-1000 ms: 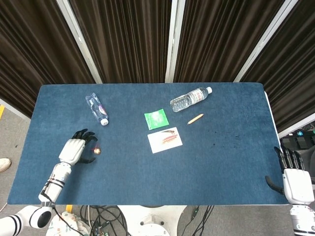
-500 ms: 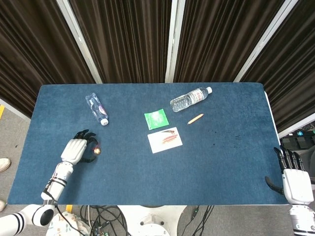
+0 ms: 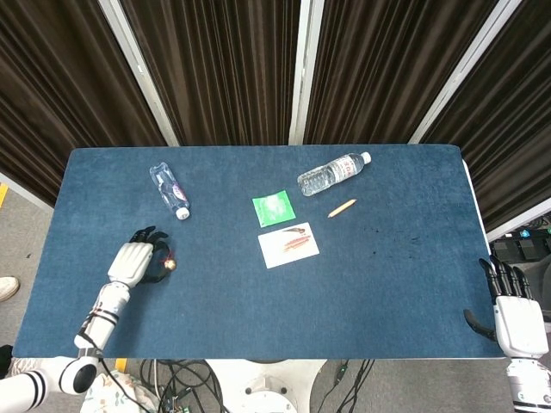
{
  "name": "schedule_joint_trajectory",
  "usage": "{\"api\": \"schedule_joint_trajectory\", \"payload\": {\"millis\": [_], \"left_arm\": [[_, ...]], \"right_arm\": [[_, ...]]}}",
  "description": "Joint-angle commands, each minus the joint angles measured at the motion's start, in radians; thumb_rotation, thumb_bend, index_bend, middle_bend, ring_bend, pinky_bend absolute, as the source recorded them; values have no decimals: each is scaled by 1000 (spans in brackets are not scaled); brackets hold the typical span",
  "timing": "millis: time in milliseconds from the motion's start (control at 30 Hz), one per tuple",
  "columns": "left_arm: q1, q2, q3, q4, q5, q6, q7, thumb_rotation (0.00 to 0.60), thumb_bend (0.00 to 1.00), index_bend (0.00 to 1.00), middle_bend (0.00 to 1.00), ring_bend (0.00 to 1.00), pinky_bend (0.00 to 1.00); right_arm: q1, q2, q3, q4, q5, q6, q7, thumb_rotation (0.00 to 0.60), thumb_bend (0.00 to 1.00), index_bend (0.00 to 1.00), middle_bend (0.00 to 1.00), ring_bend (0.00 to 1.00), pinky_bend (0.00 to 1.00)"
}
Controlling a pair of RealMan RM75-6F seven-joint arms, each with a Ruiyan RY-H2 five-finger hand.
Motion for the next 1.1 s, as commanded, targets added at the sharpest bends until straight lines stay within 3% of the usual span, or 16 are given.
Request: {"api": "schedule_joint_trajectory", "payload": {"millis": [33, 1100], "left_arm": [[-1, -2, 0, -1, -1, 2, 3, 600, 310, 467, 194, 25, 102], [-18, -12, -9, -3, -36, 5, 26, 600, 330, 549, 212, 34, 108]], "right_arm": [[0, 0, 0, 1, 1, 0, 1, 600, 157, 0, 0, 0, 0], [1, -3, -1, 7, 7, -9, 5, 600, 157, 0, 0, 0, 0]]}}
